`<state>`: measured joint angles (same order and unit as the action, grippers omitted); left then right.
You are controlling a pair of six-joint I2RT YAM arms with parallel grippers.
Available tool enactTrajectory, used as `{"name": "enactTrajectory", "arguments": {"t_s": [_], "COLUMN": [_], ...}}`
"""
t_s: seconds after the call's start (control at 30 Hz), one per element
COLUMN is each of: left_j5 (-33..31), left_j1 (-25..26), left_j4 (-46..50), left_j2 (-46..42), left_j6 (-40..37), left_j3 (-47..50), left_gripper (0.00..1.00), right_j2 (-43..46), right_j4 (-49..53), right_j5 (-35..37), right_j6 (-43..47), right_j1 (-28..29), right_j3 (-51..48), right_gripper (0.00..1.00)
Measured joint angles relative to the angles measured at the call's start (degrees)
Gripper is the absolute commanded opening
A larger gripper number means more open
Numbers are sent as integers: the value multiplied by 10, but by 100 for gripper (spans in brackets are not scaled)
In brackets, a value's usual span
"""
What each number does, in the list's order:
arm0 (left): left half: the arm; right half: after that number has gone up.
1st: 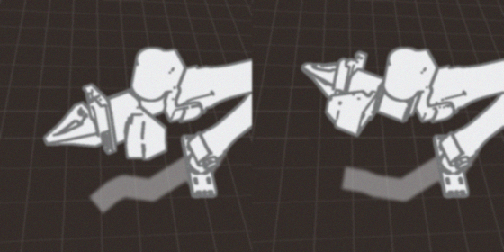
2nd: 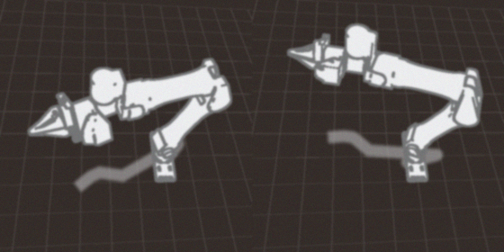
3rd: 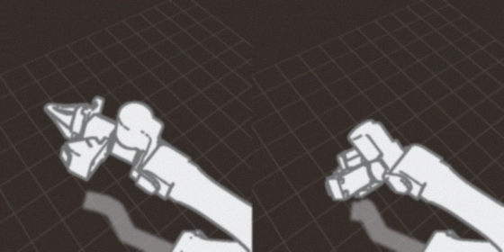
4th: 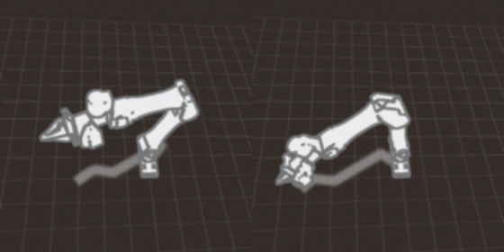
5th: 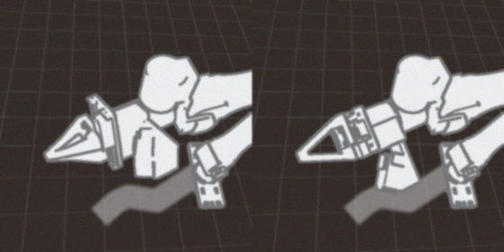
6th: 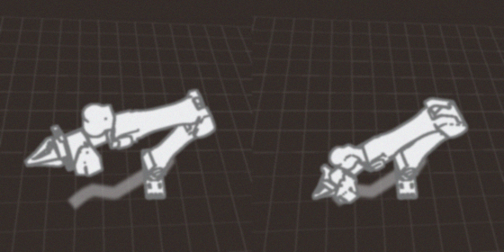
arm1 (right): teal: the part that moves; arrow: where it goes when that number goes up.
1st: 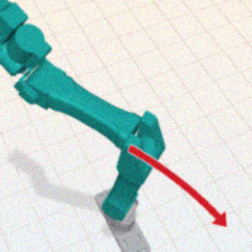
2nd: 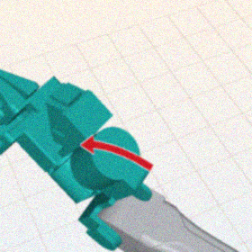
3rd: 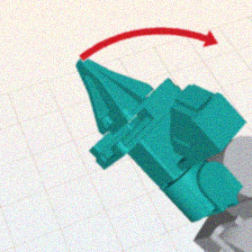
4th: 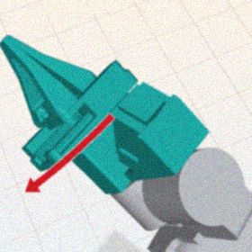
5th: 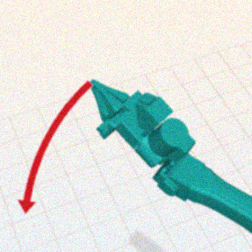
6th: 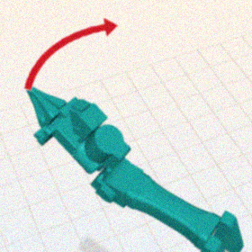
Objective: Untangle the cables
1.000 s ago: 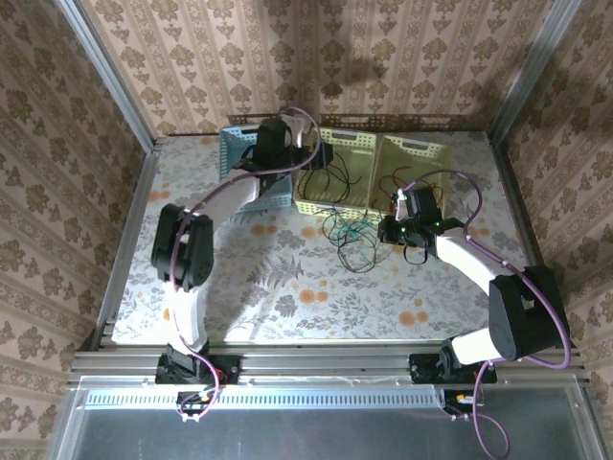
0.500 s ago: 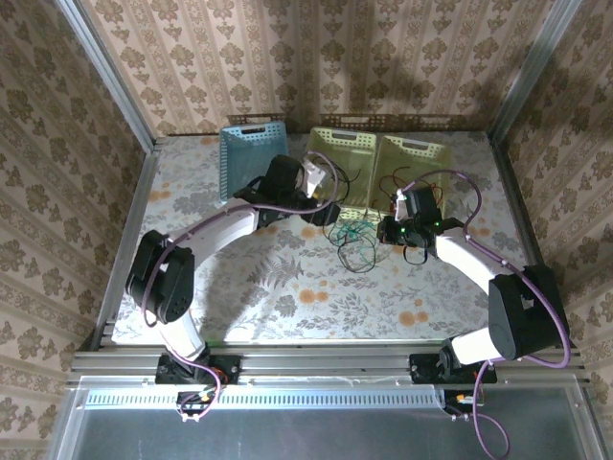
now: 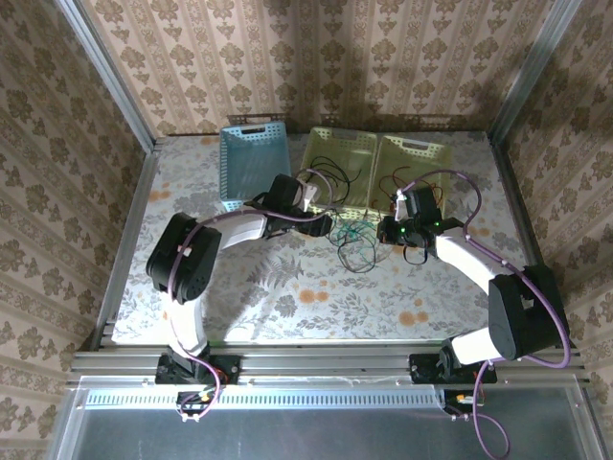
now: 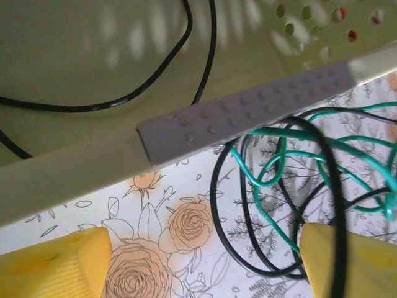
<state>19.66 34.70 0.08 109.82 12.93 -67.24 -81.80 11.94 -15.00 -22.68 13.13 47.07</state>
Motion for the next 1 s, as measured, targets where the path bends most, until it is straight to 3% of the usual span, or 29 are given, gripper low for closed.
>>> {"name": "enactTrajectory", "arguments": {"t_s": [0.17,0.4,0.57,0.83,1.0], "left_j5": [-20,-97,-141,-160,-161], "left_j1": [8,44,54,55,55], "left_j4": [-2,14,35,45,29], "left_j2": [22,54,66,66,52], "left_j6": [2,-10,-17,-33,-42], "left_j3": [-4,-51,-61,-60,-32], "left_gripper": [75,66,49,0,0], "right_j2": [1,1,1,1,1], "right_j4": [0,0,0,0,0], "right_j5": [0,0,0,4,27], "right_j6": [0,2,2,2,-5], "right_j1": [0,0,0,0,0], "right_j3": [0,0,0,-5,-10], "right_gripper": [10,10,10,10,9]}}
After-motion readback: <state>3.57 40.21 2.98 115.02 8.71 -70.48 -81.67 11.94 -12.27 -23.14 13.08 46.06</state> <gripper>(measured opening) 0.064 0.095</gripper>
